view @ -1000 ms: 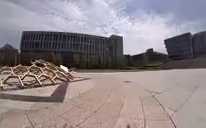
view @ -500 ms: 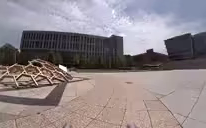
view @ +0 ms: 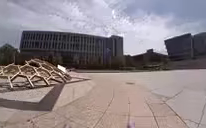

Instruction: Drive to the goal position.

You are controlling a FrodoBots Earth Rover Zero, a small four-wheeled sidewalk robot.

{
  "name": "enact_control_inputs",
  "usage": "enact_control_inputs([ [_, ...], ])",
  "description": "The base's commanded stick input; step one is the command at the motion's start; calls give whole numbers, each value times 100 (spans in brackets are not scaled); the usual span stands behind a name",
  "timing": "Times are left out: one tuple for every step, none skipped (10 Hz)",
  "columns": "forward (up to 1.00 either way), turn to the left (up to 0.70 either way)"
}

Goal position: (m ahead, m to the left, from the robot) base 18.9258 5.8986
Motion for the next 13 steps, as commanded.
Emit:
enact_control_inputs([
  [45,0],
  [45,0],
  [45,0],
  [45,0],
  [45,0],
  [45,0],
  [45,0],
  [45,0],
  [45,0],
  [45,0],
  [45,0],
  [45,-15],
  [45,-27],
])
